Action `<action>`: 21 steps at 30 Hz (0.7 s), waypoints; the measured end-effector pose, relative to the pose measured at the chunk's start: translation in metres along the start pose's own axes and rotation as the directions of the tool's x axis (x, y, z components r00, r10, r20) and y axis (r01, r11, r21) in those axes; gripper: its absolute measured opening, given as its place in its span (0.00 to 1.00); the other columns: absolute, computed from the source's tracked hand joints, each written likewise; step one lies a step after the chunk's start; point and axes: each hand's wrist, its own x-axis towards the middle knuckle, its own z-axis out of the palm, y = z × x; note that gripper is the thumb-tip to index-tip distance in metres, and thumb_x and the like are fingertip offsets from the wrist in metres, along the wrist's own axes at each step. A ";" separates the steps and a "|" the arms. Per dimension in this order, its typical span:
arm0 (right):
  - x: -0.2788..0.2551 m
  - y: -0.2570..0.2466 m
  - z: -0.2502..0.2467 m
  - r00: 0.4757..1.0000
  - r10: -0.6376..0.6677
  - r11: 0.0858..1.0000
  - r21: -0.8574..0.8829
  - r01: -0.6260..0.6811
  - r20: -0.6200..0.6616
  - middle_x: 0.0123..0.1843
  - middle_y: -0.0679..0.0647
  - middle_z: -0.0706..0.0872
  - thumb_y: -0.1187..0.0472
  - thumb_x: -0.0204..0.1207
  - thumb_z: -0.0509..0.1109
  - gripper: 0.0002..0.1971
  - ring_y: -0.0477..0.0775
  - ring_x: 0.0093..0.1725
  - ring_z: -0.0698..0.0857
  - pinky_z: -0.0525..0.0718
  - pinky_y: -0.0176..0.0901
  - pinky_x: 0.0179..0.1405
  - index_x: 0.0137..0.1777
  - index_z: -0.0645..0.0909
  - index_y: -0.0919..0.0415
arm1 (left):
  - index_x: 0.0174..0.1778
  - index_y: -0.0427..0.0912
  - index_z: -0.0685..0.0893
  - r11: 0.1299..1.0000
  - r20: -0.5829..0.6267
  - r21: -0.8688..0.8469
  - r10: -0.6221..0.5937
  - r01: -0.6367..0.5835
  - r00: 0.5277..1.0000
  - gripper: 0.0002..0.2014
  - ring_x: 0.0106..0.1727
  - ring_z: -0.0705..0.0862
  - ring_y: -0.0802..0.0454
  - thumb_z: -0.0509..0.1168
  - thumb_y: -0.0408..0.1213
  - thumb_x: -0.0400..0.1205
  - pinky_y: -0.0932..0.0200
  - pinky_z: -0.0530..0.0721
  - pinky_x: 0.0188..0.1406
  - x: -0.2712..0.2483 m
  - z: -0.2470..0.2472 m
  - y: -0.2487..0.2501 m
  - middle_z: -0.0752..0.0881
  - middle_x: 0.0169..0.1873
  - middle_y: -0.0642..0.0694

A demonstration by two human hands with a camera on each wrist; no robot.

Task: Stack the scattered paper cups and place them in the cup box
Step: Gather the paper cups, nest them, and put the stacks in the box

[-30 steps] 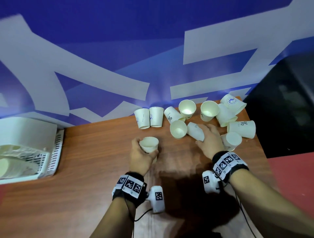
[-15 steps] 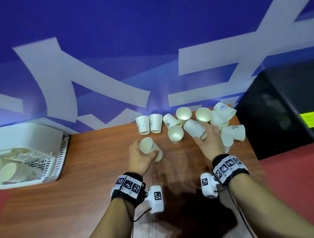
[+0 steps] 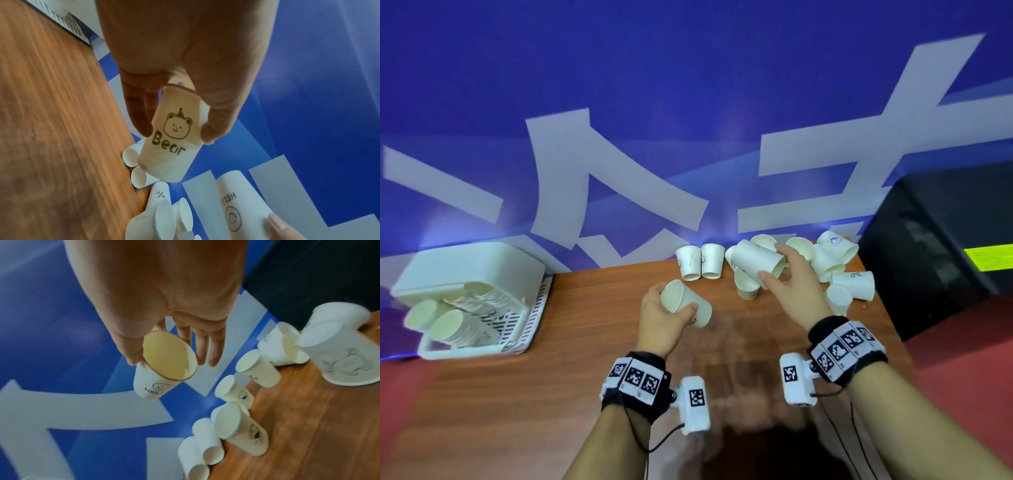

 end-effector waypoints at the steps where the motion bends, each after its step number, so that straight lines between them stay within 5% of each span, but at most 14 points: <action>1: -0.001 -0.005 0.006 0.999 -0.012 1.000 0.019 0.012 0.030 0.69 0.50 0.79 0.49 0.75 0.74 0.29 0.51 0.62 0.82 0.82 0.52 0.64 0.75 0.67 0.42 | 0.57 0.63 0.75 1.000 -0.013 0.005 -0.003 0.003 1.000 0.31 0.57 0.84 0.48 0.77 0.55 0.59 0.36 0.87 0.55 -0.003 -0.007 0.000 0.81 0.59 0.47; 8: -0.017 -0.050 0.074 0.973 -0.119 0.990 0.102 0.100 0.199 0.68 0.46 0.78 0.48 0.70 0.78 0.35 0.50 0.59 0.86 0.85 0.53 0.59 0.75 0.68 0.43 | 0.68 0.68 0.70 1.000 -0.146 0.005 0.004 -0.003 0.989 0.41 0.63 0.81 0.45 0.76 0.46 0.59 0.36 0.87 0.55 -0.020 -0.078 -0.020 0.76 0.65 0.52; 21: -0.041 -0.132 0.204 0.913 -0.174 0.983 0.011 0.183 0.369 0.69 0.44 0.75 0.41 0.68 0.77 0.36 0.47 0.64 0.80 0.82 0.53 0.66 0.76 0.70 0.41 | 0.64 0.69 0.75 0.989 -0.266 -0.145 -0.064 0.026 0.962 0.39 0.63 0.82 0.44 0.73 0.44 0.54 0.39 0.88 0.56 -0.011 -0.209 -0.065 0.77 0.63 0.44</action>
